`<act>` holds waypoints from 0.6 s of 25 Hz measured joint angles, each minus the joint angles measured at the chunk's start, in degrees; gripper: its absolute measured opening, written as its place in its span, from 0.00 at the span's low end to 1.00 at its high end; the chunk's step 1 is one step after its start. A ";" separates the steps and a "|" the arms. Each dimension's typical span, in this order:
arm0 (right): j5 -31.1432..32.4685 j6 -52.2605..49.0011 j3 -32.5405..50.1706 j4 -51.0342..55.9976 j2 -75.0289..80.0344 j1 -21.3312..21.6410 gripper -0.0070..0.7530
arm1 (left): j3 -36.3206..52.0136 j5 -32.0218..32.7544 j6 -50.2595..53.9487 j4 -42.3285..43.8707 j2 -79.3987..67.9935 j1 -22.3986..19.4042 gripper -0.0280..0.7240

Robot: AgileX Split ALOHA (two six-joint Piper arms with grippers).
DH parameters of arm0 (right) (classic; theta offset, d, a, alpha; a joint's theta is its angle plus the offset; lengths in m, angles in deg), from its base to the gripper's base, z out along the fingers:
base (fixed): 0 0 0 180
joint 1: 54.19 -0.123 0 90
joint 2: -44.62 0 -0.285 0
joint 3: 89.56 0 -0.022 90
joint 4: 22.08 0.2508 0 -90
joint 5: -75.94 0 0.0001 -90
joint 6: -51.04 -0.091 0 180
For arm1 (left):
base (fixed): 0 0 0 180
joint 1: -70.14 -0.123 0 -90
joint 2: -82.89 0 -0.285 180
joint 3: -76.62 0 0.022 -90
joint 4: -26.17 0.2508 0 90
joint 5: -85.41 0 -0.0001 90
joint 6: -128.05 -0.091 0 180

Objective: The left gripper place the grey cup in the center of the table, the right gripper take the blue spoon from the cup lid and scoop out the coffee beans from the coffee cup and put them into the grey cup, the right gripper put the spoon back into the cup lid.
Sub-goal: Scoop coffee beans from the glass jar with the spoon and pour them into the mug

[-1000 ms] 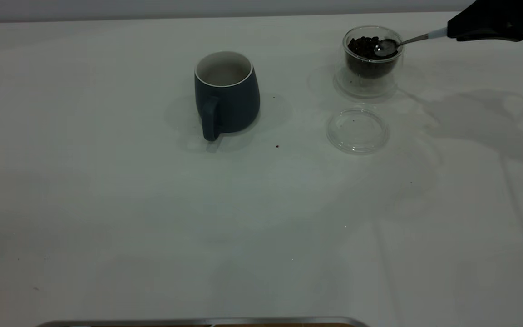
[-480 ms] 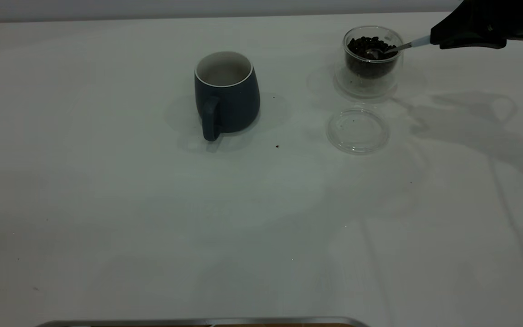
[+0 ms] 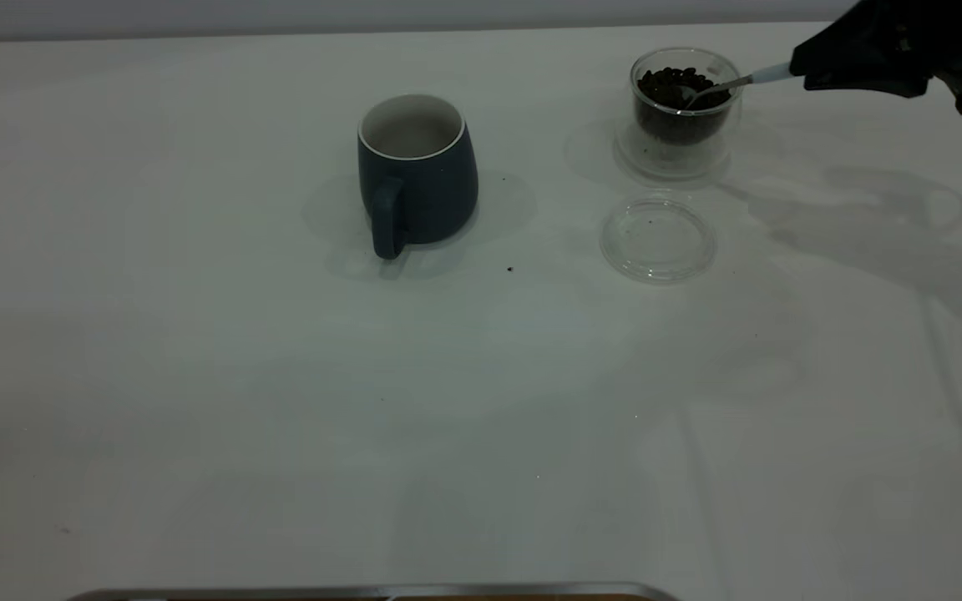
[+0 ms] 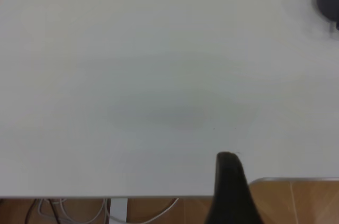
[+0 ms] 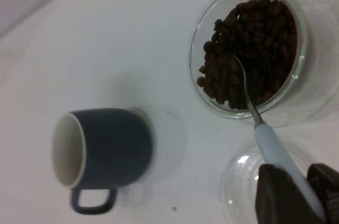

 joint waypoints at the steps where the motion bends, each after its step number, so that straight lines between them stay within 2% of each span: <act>1: 1.47 0.00 -0.06 0.54 0.76 0.74 0.16 | 0.00 0.00 -0.07 0.00 0.00 0.00 0.79; 9: 10.91 1.50 -0.23 5.49 5.33 5.11 0.16 | 0.00 0.00 -0.07 0.00 0.00 0.00 0.79; 15: 15.81 1.56 -0.23 7.51 7.91 6.15 0.16 | 0.00 0.00 -0.07 0.00 0.00 0.00 0.79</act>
